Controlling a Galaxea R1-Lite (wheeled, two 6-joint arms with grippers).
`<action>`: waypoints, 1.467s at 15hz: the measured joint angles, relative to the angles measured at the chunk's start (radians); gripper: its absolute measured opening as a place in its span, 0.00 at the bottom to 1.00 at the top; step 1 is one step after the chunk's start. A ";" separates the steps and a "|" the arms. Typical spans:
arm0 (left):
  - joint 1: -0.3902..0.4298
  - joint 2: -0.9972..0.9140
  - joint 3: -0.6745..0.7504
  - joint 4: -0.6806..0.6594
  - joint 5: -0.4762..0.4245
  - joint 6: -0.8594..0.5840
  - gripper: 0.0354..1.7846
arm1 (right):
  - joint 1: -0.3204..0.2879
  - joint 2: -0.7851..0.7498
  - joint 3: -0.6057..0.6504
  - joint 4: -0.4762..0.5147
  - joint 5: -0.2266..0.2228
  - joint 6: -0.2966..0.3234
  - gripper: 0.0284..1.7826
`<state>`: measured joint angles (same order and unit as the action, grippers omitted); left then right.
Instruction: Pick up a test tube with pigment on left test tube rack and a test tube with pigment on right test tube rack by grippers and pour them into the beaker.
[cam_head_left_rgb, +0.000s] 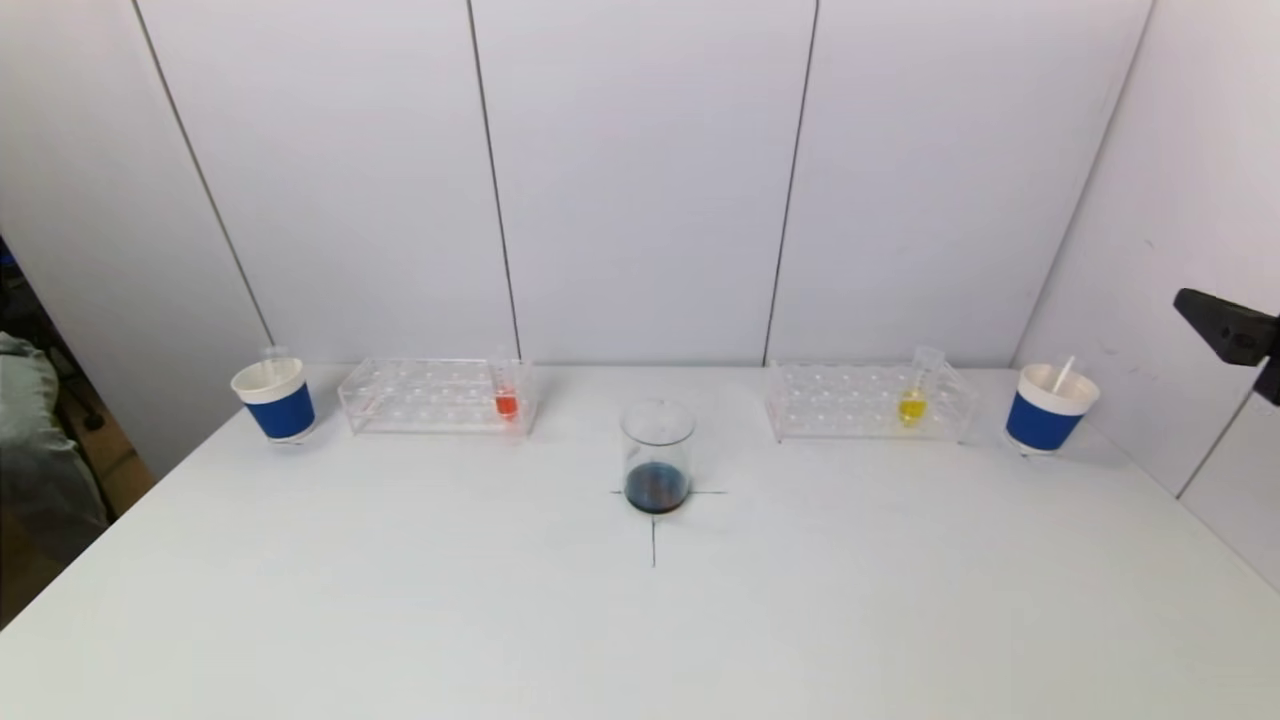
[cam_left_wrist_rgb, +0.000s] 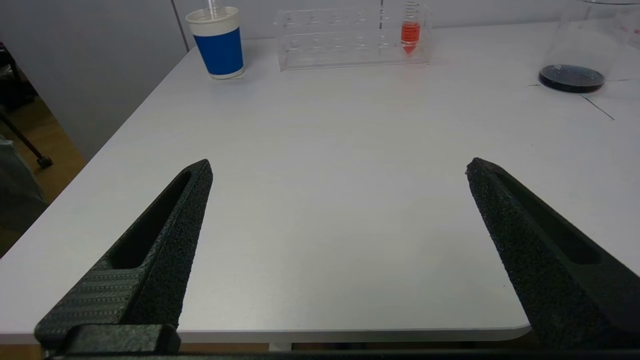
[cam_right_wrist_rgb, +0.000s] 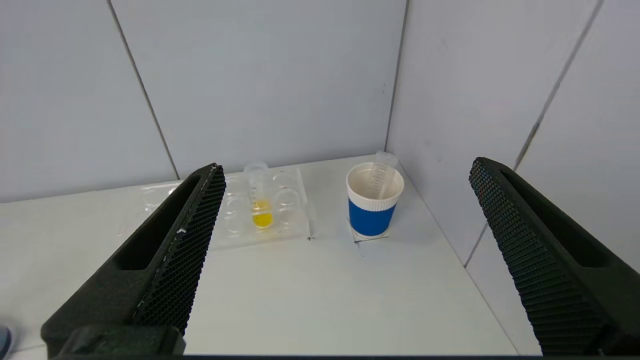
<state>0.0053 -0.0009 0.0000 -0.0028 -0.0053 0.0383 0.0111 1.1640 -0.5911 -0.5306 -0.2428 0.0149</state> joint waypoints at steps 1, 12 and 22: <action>0.000 0.000 0.000 0.000 0.000 0.000 0.99 | 0.001 -0.060 0.029 0.014 0.000 -0.011 0.99; 0.000 0.000 0.000 0.000 0.000 0.000 0.99 | 0.008 -0.689 0.369 0.238 0.088 -0.037 0.99; 0.000 0.000 0.000 0.000 0.001 -0.001 0.99 | -0.009 -1.128 0.575 0.368 0.218 -0.044 0.99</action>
<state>0.0057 -0.0009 0.0000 -0.0028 -0.0047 0.0368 0.0023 0.0364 -0.0164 -0.1626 -0.0249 -0.0294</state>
